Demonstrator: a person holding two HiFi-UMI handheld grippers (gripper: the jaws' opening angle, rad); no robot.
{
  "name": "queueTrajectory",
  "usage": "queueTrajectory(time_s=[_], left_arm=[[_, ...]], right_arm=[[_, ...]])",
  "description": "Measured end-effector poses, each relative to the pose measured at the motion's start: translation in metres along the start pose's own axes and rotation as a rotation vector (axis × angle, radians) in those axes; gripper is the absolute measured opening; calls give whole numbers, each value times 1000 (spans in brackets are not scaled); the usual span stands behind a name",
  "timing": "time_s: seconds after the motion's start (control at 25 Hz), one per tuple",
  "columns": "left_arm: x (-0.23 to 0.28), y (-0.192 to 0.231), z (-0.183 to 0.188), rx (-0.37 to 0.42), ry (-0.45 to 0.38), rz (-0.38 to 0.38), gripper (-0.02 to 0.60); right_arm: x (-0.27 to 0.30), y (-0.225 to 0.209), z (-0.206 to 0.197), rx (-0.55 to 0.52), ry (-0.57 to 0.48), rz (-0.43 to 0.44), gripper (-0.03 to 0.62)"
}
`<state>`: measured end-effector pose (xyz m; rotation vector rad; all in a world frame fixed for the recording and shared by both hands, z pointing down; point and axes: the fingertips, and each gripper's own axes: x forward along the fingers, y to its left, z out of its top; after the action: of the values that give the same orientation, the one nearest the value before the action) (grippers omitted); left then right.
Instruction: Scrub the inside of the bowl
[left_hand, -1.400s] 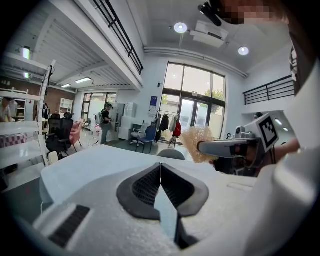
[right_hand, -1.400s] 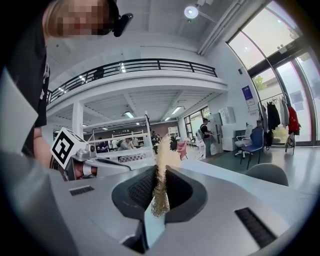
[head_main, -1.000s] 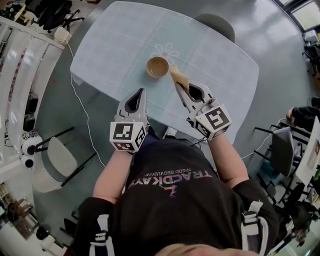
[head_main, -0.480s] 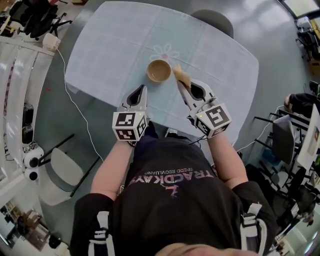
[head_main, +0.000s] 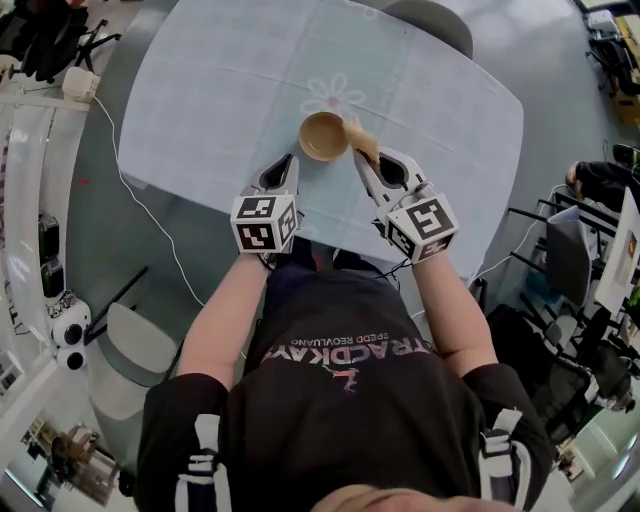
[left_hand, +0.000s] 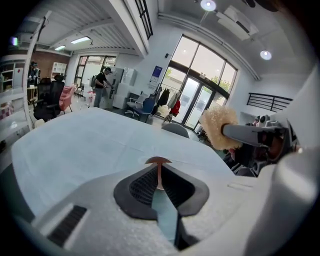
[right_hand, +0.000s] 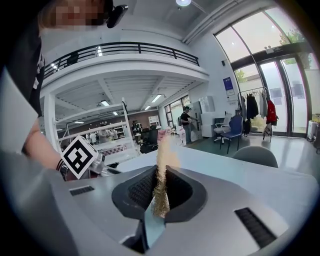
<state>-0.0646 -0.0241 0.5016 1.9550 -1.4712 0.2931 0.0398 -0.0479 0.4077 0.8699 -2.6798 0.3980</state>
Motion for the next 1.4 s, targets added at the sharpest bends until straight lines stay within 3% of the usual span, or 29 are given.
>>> queueTrajectory(time_s=[0.32, 0.44, 0.56, 0.92, 1.24, 1.4], left_arm=[[39, 21, -17, -98, 91, -43, 21], [54, 26, -21, -107, 117, -49, 25], [68, 30, -24, -108, 144, -53, 94], [98, 44, -42, -124, 233, -47, 114], [113, 46, -48, -142, 264, -49, 108], [117, 48, -49, -141, 267, -24, 37]], right_arm=[[21, -8, -21, 4, 71, -49, 32], [30, -14, -30, -5, 106, -60, 32], [39, -19, -37, -22, 137, -63, 32], [63, -23, -54, -57, 229, -55, 32], [74, -28, -67, -55, 276, -53, 32], [78, -32, -73, -84, 315, -59, 32]])
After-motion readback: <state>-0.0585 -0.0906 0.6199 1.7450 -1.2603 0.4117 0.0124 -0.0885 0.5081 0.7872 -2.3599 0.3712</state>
